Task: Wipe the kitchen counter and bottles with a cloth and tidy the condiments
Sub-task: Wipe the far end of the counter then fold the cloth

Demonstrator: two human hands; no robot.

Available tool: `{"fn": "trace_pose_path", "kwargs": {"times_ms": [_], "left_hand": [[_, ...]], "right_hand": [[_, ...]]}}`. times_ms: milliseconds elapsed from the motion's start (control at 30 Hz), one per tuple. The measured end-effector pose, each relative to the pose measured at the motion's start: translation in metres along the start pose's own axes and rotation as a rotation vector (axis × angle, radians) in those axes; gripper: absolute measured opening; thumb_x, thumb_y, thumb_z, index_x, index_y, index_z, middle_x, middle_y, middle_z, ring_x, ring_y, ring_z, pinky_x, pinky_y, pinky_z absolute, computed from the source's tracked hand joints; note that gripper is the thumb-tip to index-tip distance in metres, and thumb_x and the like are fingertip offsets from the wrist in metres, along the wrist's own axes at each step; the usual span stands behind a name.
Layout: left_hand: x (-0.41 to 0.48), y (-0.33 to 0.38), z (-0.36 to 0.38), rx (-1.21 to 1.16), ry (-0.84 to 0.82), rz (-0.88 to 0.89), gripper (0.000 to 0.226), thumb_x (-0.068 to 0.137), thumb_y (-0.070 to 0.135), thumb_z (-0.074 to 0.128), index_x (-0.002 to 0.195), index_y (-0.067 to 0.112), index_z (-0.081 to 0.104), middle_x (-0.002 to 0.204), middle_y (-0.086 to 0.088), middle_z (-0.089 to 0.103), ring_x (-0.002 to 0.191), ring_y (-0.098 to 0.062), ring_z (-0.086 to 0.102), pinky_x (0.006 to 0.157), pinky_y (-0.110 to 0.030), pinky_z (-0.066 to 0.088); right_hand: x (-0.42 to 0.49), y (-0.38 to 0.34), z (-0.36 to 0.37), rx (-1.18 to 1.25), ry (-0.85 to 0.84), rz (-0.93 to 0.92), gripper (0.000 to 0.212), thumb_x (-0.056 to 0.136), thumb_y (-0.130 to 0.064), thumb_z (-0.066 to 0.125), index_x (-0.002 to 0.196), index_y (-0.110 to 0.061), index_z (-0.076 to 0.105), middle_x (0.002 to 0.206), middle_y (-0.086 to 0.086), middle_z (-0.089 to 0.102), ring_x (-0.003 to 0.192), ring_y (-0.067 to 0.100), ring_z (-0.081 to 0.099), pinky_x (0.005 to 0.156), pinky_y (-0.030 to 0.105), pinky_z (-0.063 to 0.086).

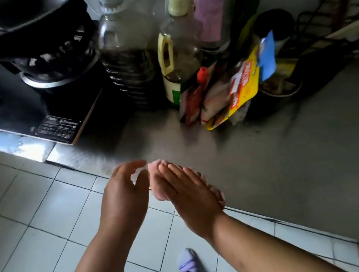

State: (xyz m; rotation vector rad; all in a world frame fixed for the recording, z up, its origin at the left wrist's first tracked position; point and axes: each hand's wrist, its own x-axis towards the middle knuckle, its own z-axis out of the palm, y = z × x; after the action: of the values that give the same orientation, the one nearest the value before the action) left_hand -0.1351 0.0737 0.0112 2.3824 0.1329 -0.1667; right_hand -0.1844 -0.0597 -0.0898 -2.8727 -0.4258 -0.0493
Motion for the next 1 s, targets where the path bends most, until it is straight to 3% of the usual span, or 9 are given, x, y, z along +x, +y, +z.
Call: {"fn": "trace_pose_path", "kwargs": {"times_ms": [133,333,567,633,733,767,867,933,1000], "left_hand": [[-0.020,0.039,0.042,0.042,-0.118,0.072,0.023,0.089,0.025,0.058,0.110,0.032,0.064,0.113,0.007,0.062,0.097,-0.020,0.064,0.087,-0.032,0.049],[-0.058,0.120,0.106,0.107,-0.234,0.260,0.026,0.089,0.027,0.058,0.115,0.028,0.064,0.118,0.007,0.062,0.103,-0.016,0.061,0.082,-0.020,0.039],[-0.116,0.199,0.169,0.181,-0.355,0.434,0.031,0.089,0.029,0.058,0.119,0.024,0.062,0.123,0.001,0.060,0.113,-0.017,0.056,0.088,-0.021,0.039],[-0.126,0.207,0.181,0.208,-0.395,0.434,0.032,0.089,0.031,0.059,0.119,0.024,0.062,0.123,0.000,0.060,0.113,-0.018,0.056,0.090,-0.023,0.040],[-0.140,0.216,0.194,0.233,-0.416,0.421,0.034,0.088,0.032,0.059,0.120,0.024,0.061,0.124,-0.002,0.060,0.114,-0.019,0.056,0.092,-0.025,0.040],[-0.142,0.216,0.195,0.244,-0.422,0.411,0.034,0.088,0.033,0.059,0.121,0.023,0.060,0.124,-0.002,0.059,0.113,-0.019,0.056,0.092,-0.025,0.041],[-0.147,0.216,0.197,0.254,-0.414,0.390,0.036,0.088,0.035,0.059,0.122,0.024,0.060,0.125,-0.002,0.059,0.111,-0.019,0.057,0.090,-0.025,0.042],[-0.148,0.214,0.195,0.251,-0.395,0.379,0.036,0.088,0.036,0.059,0.122,0.024,0.060,0.125,-0.002,0.059,0.111,-0.019,0.058,0.089,-0.025,0.042],[-0.144,0.210,0.192,0.248,-0.377,0.362,0.037,0.088,0.037,0.059,0.122,0.024,0.060,0.125,-0.002,0.059,0.112,-0.018,0.058,0.089,-0.025,0.043]], "right_hand": [[-0.091,0.061,-0.020,-0.184,-0.061,0.103,0.071,0.085,-0.013,0.031,0.155,-0.016,0.017,0.163,0.002,0.013,0.148,0.021,0.021,0.117,0.039,0.026],[-0.222,0.152,-0.063,-0.188,-0.085,0.277,0.090,0.063,-0.012,0.072,0.147,-0.020,0.040,0.156,0.003,0.033,0.139,0.021,0.037,0.111,0.039,0.027],[-0.357,0.236,-0.120,-0.059,-0.255,0.581,0.121,0.041,-0.037,0.093,0.146,-0.021,0.035,0.152,0.006,0.040,0.136,0.019,0.034,0.116,0.030,0.014],[-0.387,0.258,-0.122,0.026,-0.286,0.646,0.127,0.034,-0.033,0.094,0.146,-0.028,0.034,0.150,0.005,0.043,0.135,0.018,0.036,0.114,0.024,0.013],[-0.412,0.278,-0.132,0.229,-0.155,0.676,0.101,0.070,-0.006,0.071,0.140,-0.062,0.024,0.158,-0.016,0.025,0.143,0.013,0.032,0.113,0.017,0.021],[-0.408,0.277,-0.140,0.363,-0.119,0.700,0.091,0.082,0.004,0.058,0.133,-0.067,0.033,0.155,-0.018,0.033,0.141,0.012,0.036,0.111,0.016,0.026],[-0.381,0.276,-0.166,0.642,0.046,0.901,0.065,0.089,0.015,0.045,0.119,-0.042,0.056,0.125,0.001,0.066,0.115,0.032,0.061,0.091,0.022,0.049],[-0.355,0.281,-0.176,0.627,0.165,0.911,0.050,0.090,0.010,0.050,0.120,-0.029,0.058,0.116,-0.005,0.066,0.107,0.021,0.065,0.078,0.009,0.047],[-0.326,0.284,-0.182,0.637,0.250,0.917,0.038,0.091,0.001,0.057,0.122,-0.022,0.060,0.113,-0.009,0.063,0.106,0.013,0.061,0.075,0.009,0.040]]}}
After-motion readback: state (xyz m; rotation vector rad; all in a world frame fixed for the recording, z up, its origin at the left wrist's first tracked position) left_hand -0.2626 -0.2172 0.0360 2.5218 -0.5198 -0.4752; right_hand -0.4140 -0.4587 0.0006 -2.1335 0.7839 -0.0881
